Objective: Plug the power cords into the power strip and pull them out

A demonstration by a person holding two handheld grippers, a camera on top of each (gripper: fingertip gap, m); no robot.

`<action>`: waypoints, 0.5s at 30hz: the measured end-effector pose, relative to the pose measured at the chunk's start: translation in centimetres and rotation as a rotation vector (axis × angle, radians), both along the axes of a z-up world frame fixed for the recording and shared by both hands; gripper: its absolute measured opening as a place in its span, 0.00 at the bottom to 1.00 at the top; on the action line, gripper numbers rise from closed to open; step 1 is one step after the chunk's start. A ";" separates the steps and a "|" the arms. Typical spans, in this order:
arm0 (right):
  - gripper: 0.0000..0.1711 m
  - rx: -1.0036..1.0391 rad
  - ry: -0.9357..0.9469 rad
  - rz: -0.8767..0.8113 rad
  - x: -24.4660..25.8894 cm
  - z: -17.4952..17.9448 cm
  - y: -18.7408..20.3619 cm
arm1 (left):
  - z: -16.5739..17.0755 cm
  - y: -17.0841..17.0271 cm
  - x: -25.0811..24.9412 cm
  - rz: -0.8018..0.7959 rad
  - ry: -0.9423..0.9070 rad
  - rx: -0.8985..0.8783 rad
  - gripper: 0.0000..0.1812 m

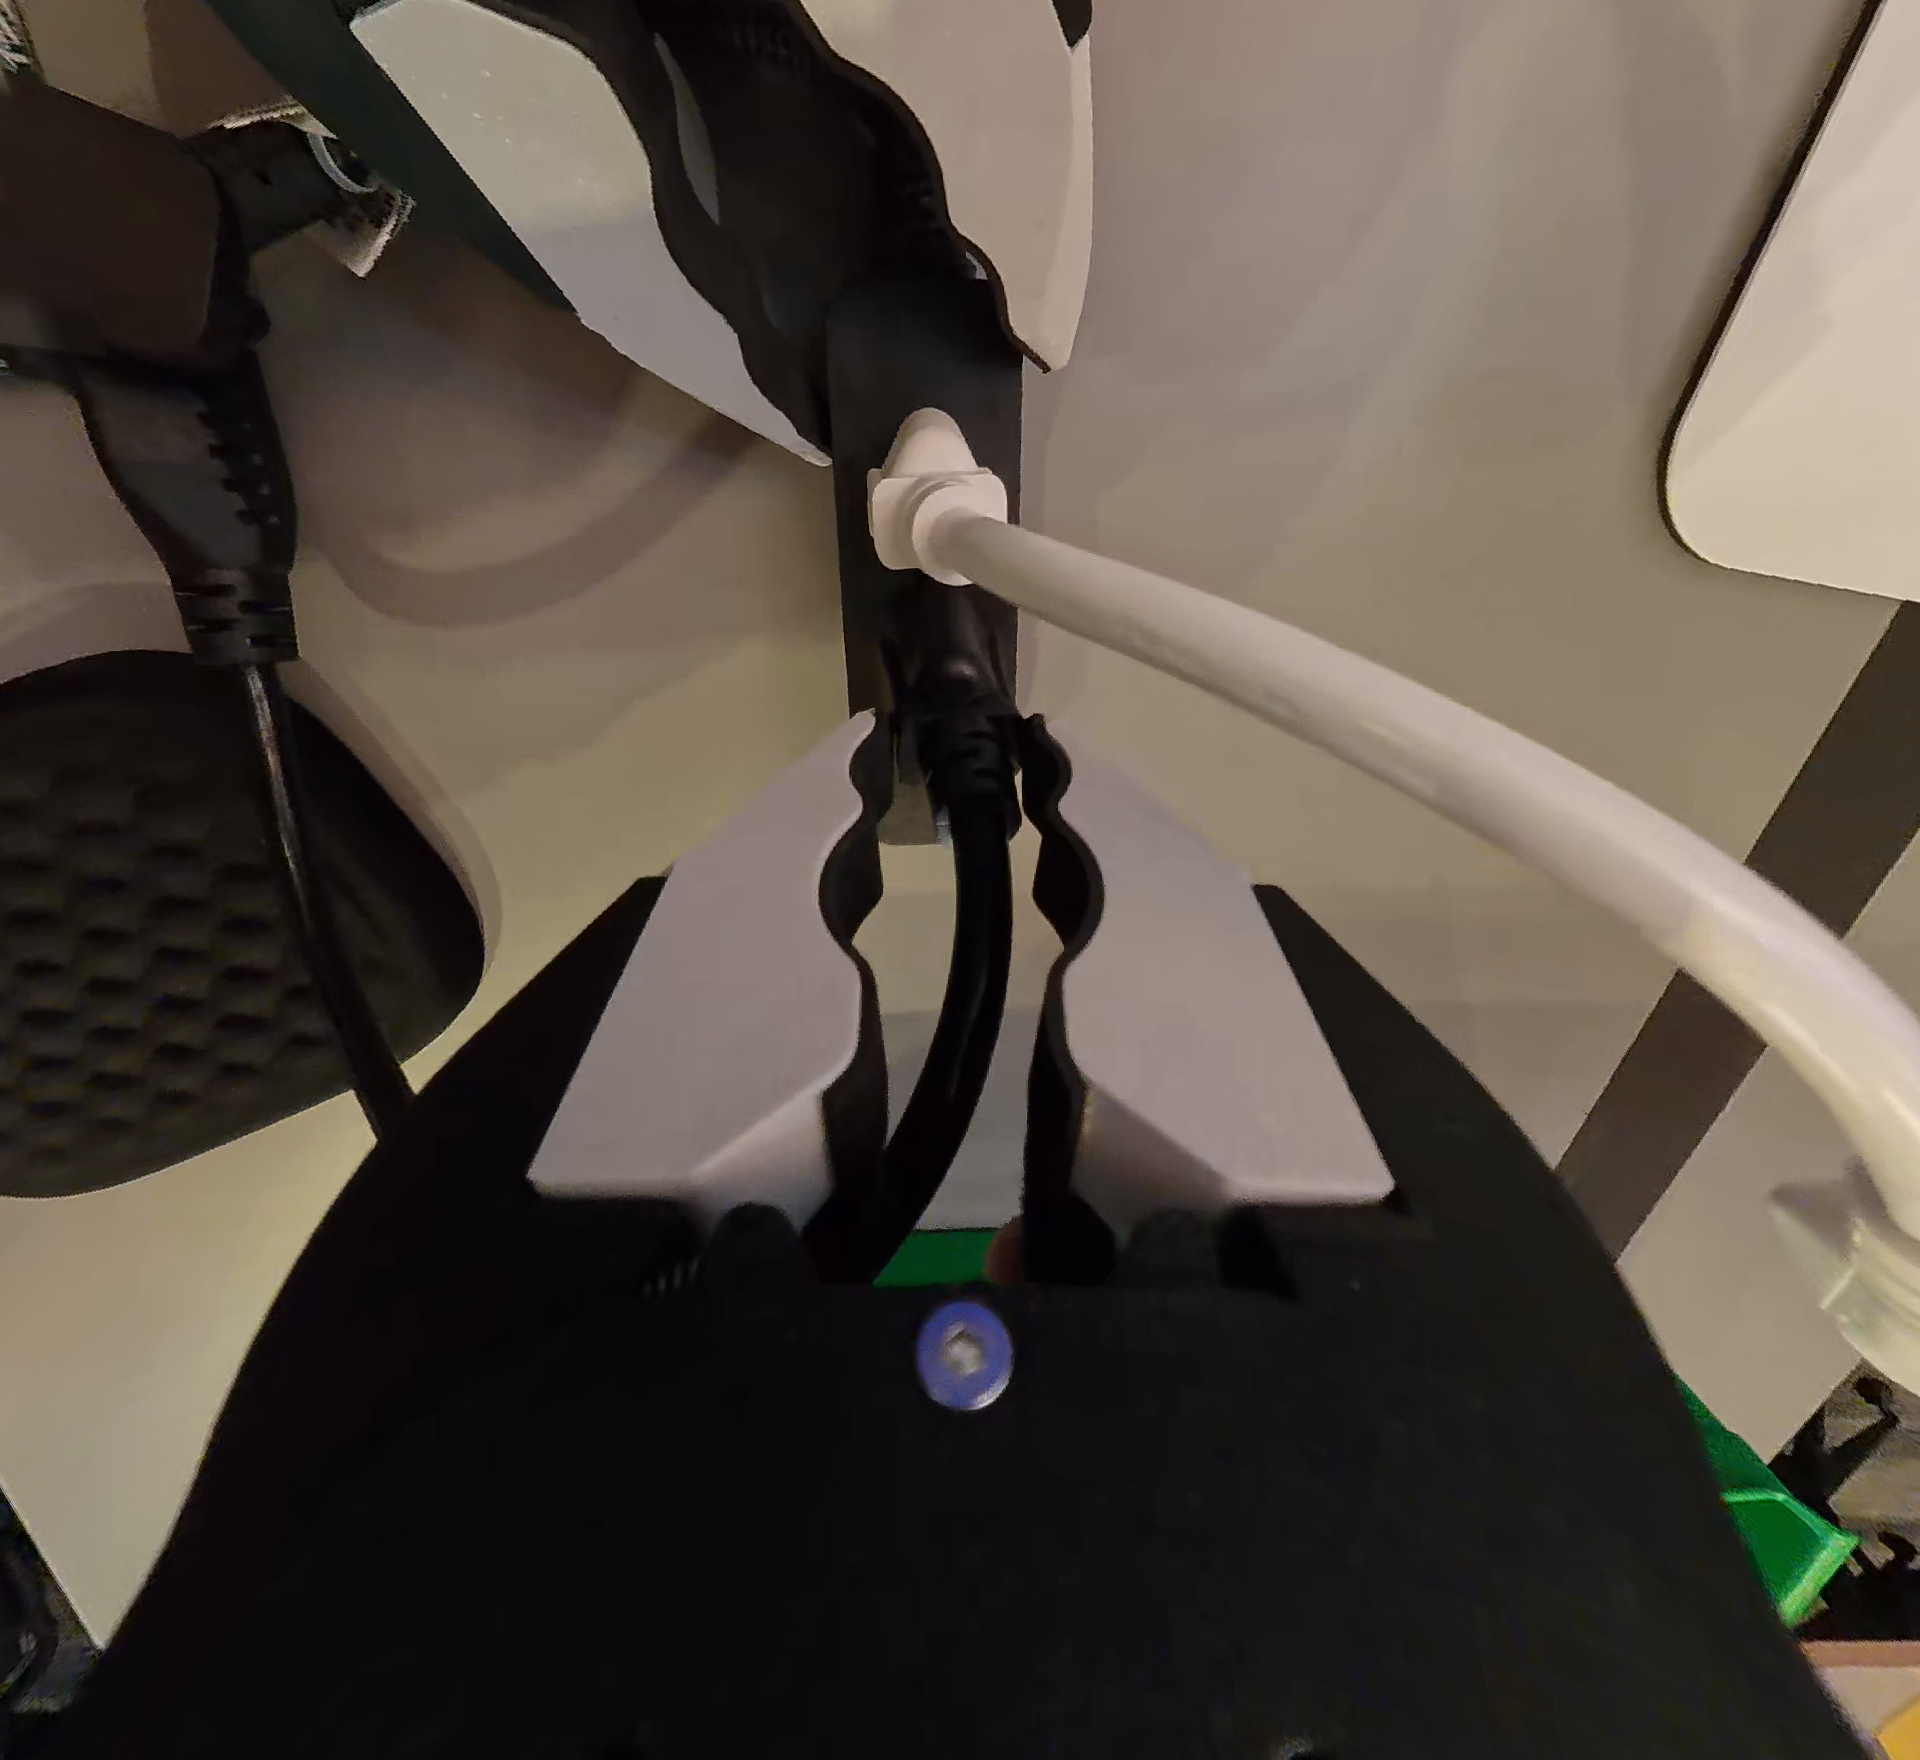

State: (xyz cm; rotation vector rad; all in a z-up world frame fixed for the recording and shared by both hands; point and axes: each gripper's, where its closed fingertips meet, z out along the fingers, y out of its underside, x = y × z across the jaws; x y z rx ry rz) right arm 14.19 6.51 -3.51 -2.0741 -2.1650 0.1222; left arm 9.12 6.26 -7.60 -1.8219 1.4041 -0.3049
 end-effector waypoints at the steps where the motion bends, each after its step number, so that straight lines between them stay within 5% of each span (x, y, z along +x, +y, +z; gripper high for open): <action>1: 0.13 0.001 0.002 -0.001 0.0 0.0 0.0 | 0.0 0.0 0.0 0.000 0.000 0.000 0.26; 15: 0.12 0.101 -0.022 -0.023 -0.5 0.1 -0.5 | 0.0 0.1 0.0 0.000 0.001 0.000 0.25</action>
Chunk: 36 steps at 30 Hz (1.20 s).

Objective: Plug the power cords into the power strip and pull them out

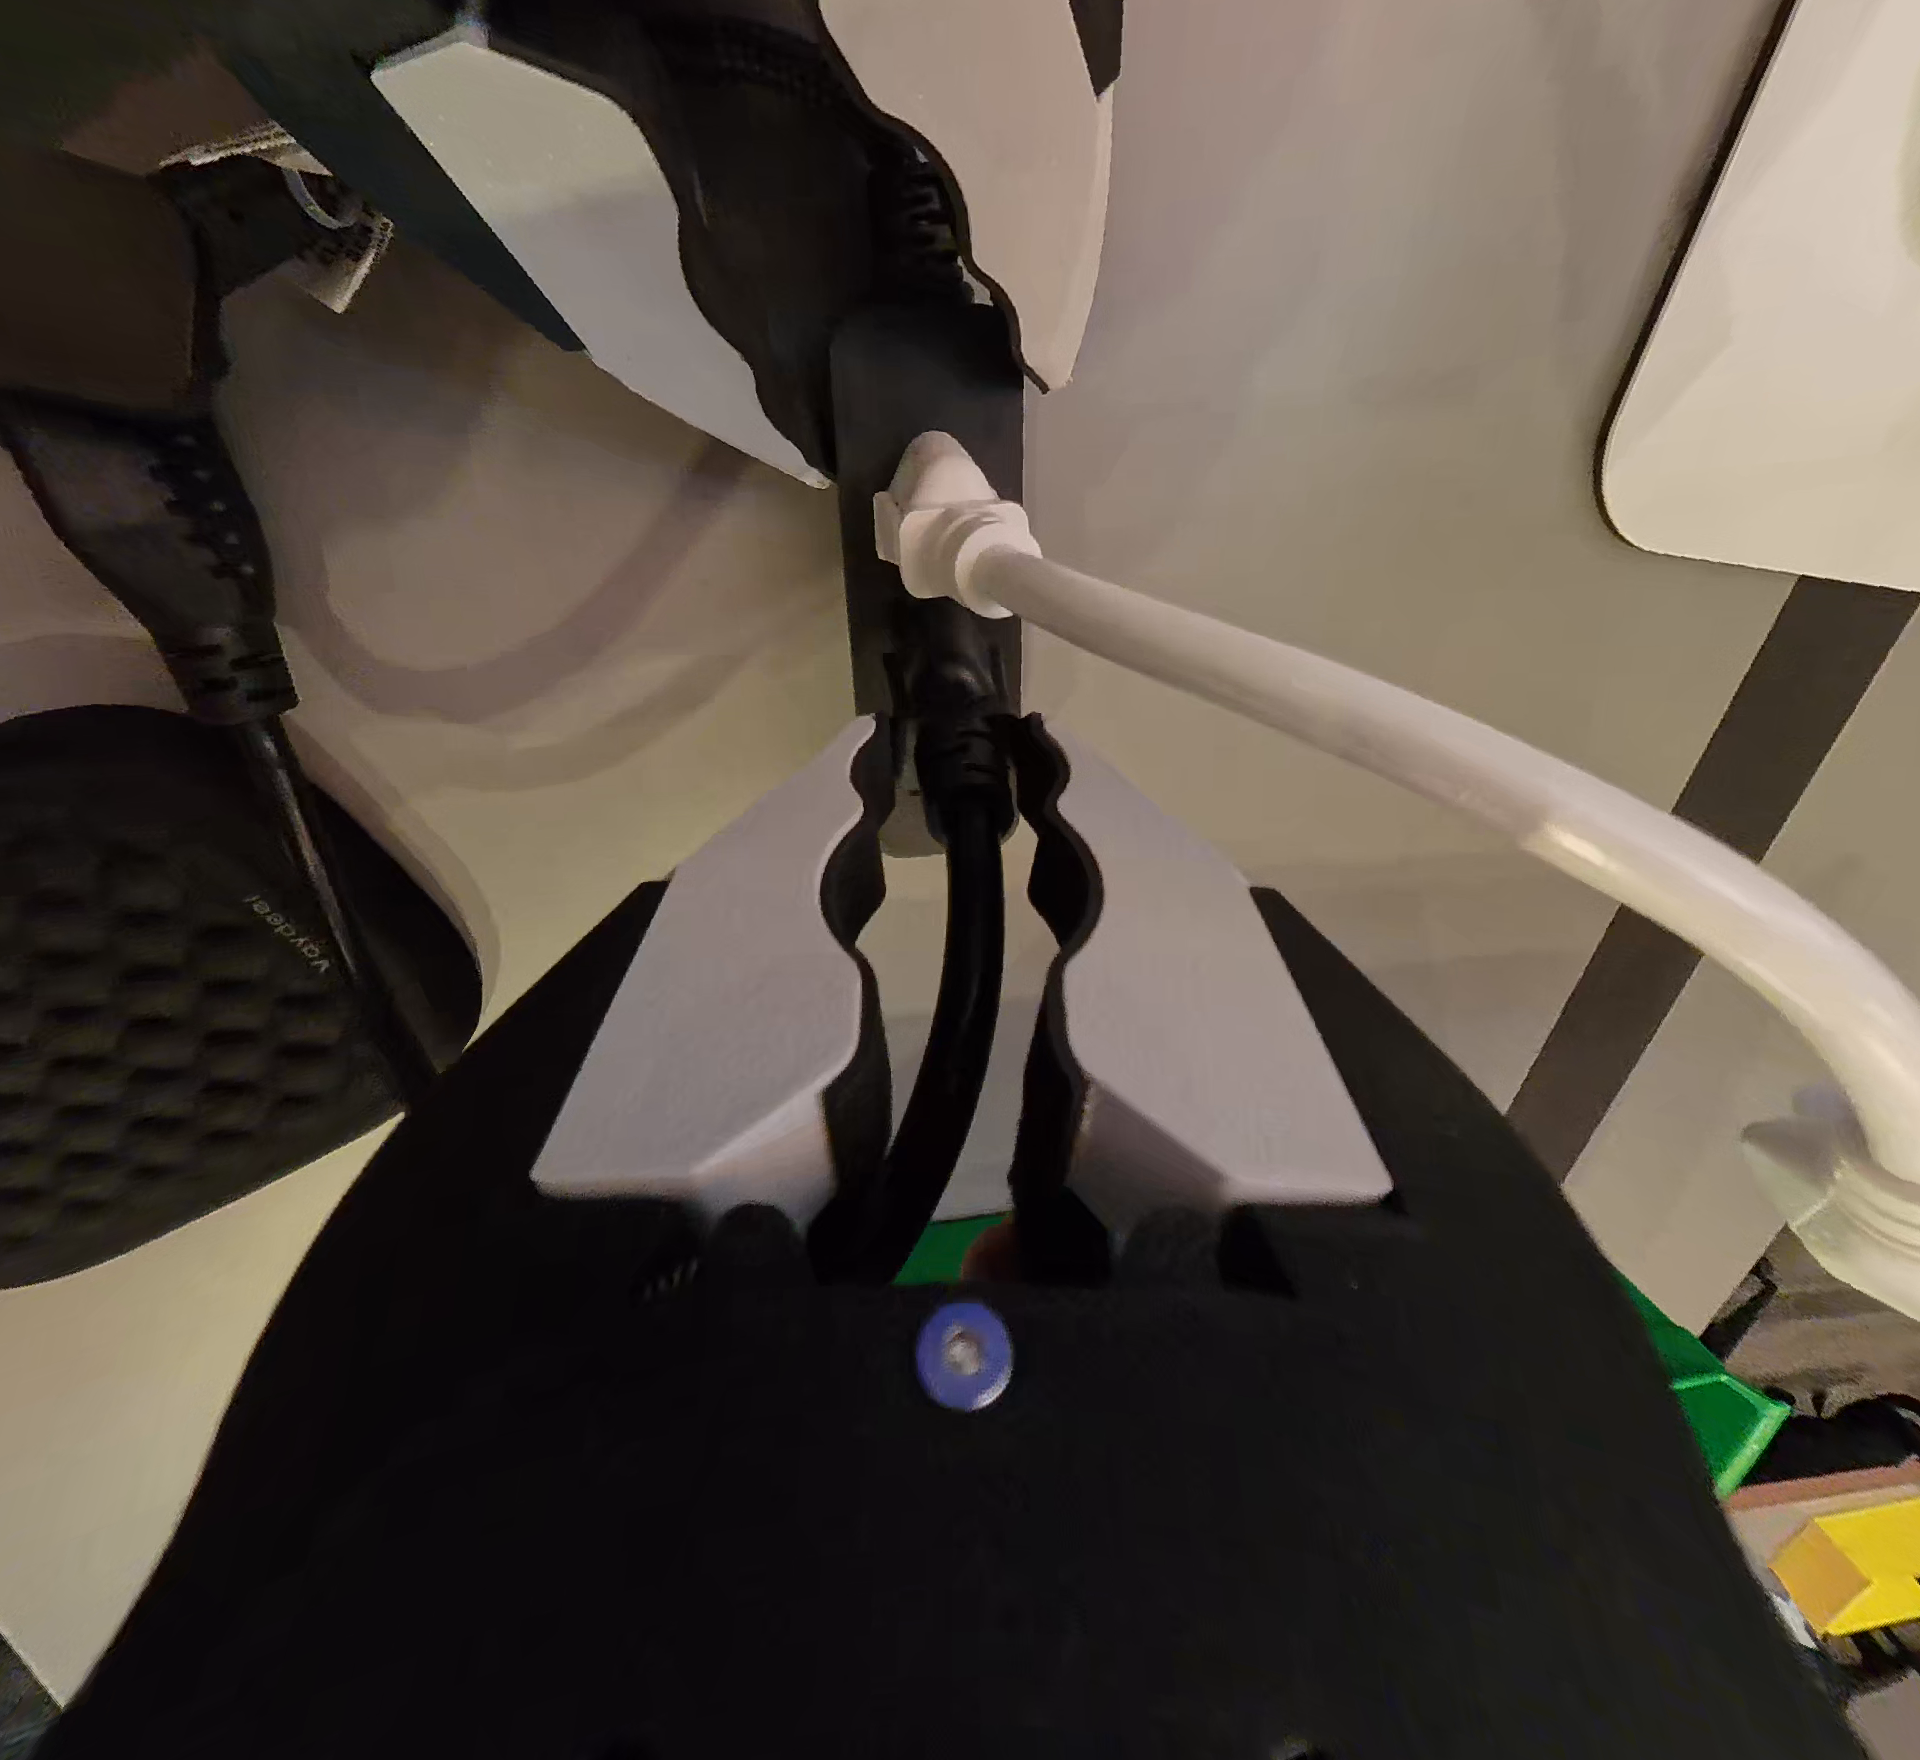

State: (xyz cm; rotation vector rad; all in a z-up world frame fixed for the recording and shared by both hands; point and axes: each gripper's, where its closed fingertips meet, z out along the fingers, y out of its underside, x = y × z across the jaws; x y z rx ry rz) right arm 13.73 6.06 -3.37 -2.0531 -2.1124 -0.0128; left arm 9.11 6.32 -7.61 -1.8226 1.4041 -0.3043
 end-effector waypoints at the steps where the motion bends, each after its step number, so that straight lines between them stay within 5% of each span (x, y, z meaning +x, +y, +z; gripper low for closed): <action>1: 0.12 -0.003 0.006 -0.001 0.0 0.0 0.0 | 0.0 0.0 0.0 0.000 0.000 0.001 0.25; 36: 0.12 0.021 -0.076 -0.029 -0.6 -0.3 0.0 | 0.0 0.1 0.0 0.000 0.002 0.004 0.25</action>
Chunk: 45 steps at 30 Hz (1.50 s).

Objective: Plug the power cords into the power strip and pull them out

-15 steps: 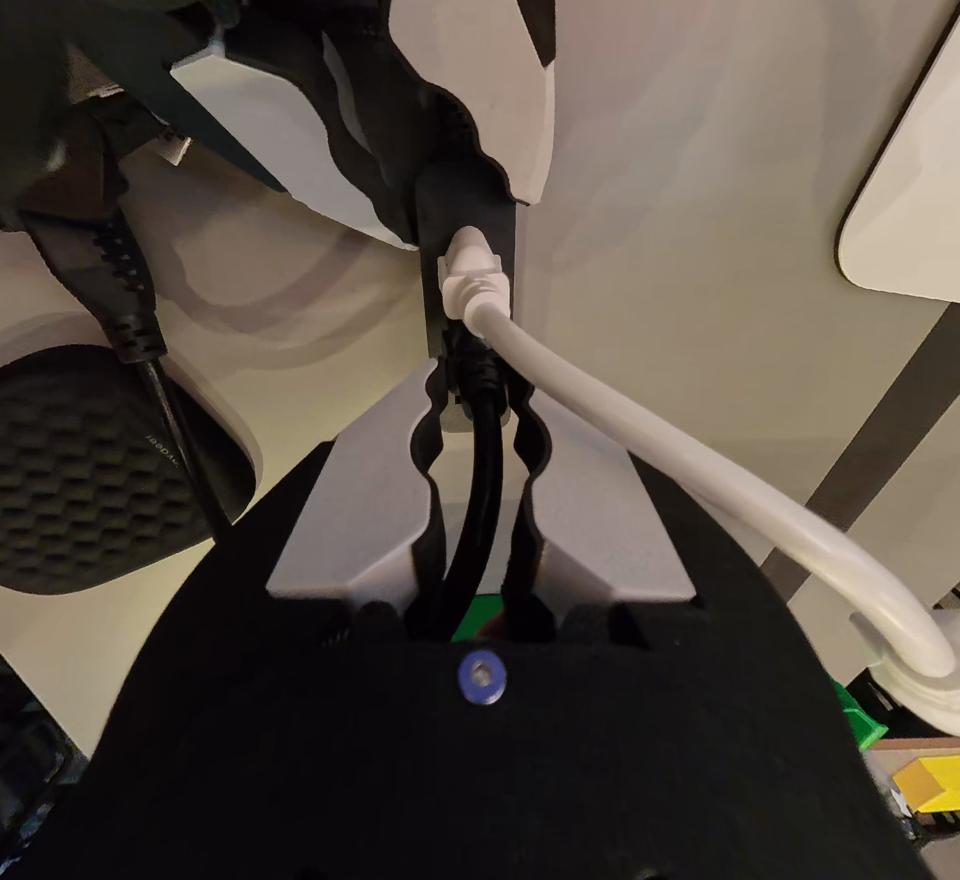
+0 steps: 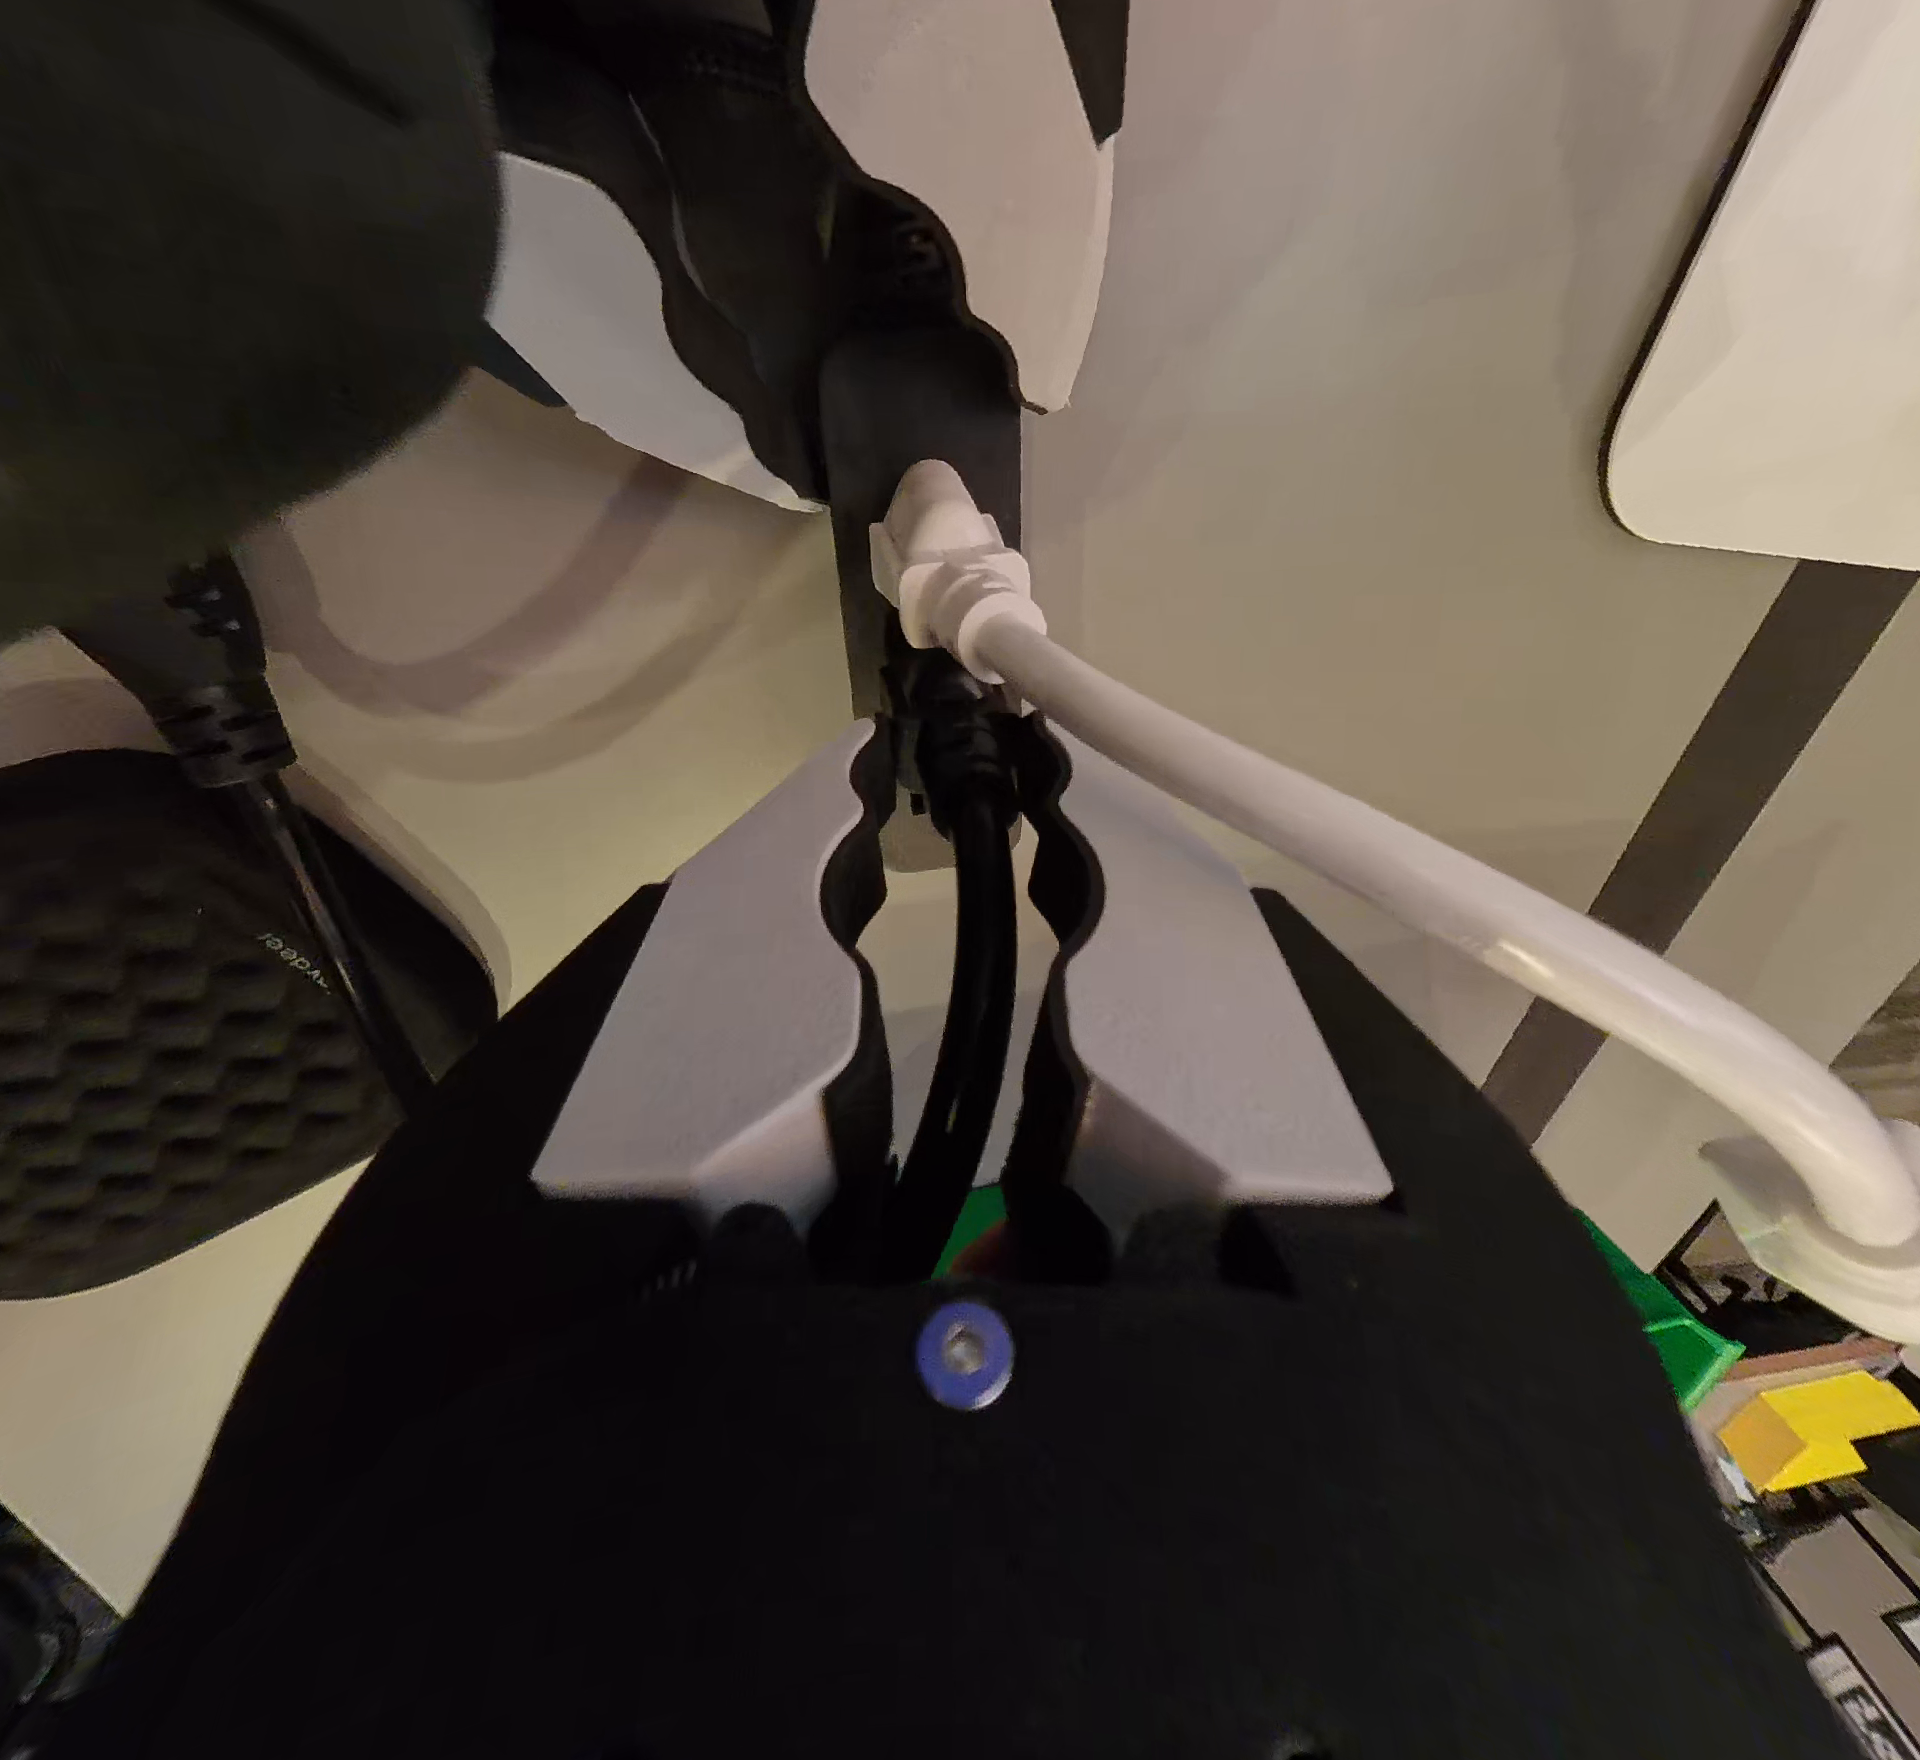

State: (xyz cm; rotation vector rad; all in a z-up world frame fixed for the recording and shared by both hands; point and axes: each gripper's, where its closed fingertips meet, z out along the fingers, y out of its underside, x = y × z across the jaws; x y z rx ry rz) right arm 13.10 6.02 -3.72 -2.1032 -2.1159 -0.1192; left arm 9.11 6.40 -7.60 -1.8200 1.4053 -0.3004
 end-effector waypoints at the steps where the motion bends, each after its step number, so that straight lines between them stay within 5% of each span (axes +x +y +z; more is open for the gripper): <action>1: 0.12 0.003 -0.002 -0.002 0.0 0.0 0.0 | 0.0 0.0 0.0 0.000 0.000 0.000 0.25; 18: 0.12 -0.109 -0.018 -0.009 -0.1 -0.1 0.3 | 0.0 0.0 0.0 0.000 0.001 0.002 0.25; 31: 0.12 0.003 0.025 -0.044 -0.1 -0.1 0.0 | 0.0 0.1 0.0 0.000 0.002 0.004 0.25; 45: 0.12 -0.157 0.004 -0.011 -0.2 -0.3 0.4 | -0.1 0.1 0.0 0.001 0.002 0.004 0.25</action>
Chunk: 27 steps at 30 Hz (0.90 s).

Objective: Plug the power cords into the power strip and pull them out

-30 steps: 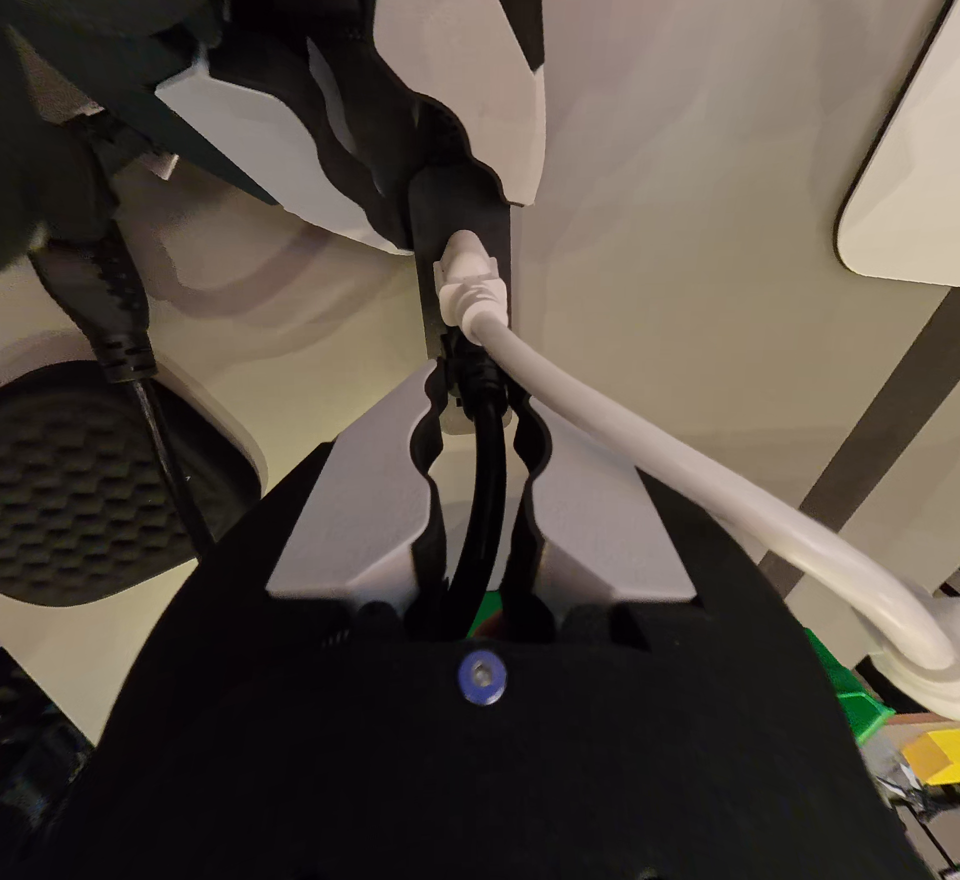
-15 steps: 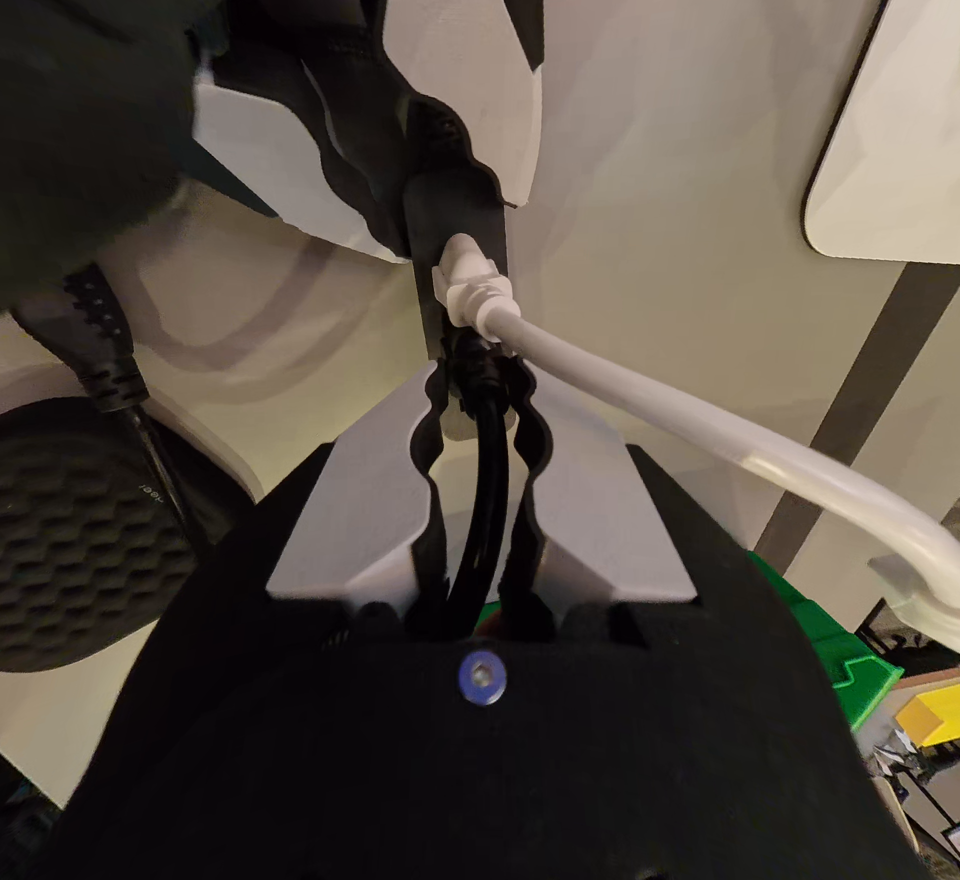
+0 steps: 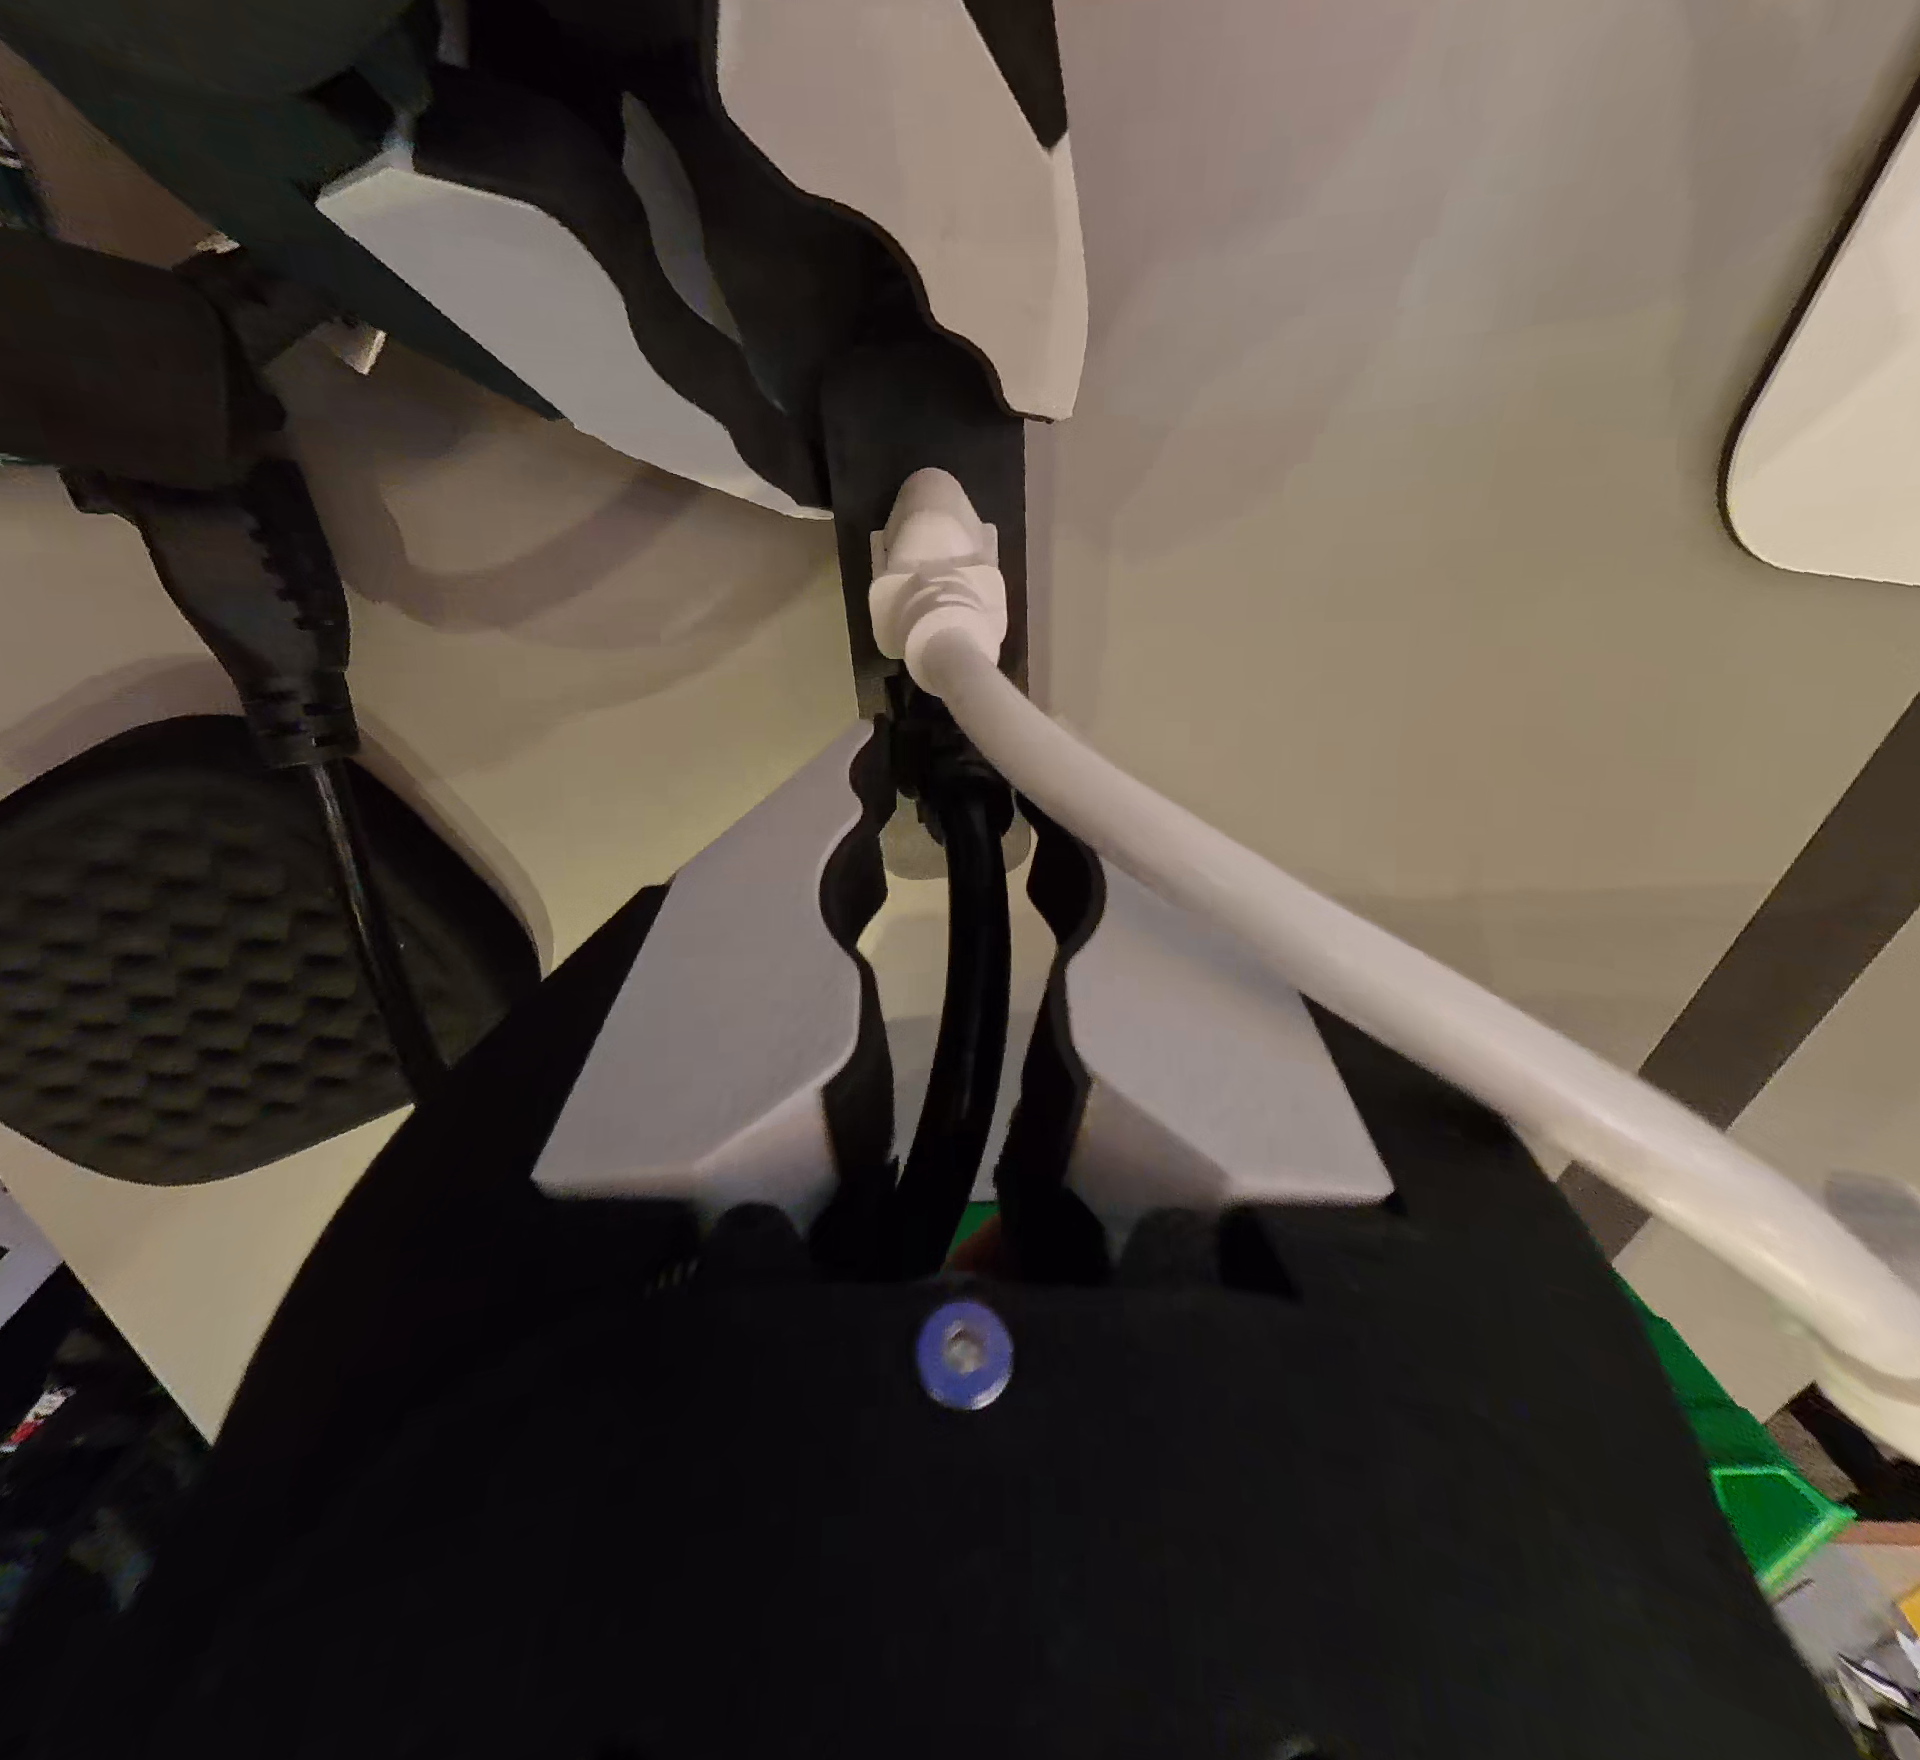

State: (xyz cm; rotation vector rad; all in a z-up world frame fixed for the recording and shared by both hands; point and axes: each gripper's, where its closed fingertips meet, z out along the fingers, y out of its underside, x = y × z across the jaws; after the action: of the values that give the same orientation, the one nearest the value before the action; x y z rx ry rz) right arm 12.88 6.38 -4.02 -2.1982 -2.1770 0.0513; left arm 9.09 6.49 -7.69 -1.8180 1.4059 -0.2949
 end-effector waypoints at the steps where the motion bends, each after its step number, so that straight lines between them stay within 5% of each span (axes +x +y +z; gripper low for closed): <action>1: 0.12 0.006 0.007 -0.002 0.0 0.0 0.0 | 0.0 0.0 0.0 0.000 0.000 0.000 0.25; 24: 0.13 0.126 -0.004 0.028 0.2 -0.8 0.0 | 0.0 0.0 0.0 -0.009 -0.003 -0.004 0.25; 27: 0.20 0.167 0.034 -0.001 -0.2 0.4 0.6 | 0.0 0.0 0.0 -0.014 -0.003 -0.002 0.25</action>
State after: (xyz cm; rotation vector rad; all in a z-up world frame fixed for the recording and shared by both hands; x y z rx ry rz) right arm 12.73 6.97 -3.63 -2.0922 -2.0797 -0.0889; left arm 9.06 6.52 -7.71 -1.8088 1.4172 -0.3064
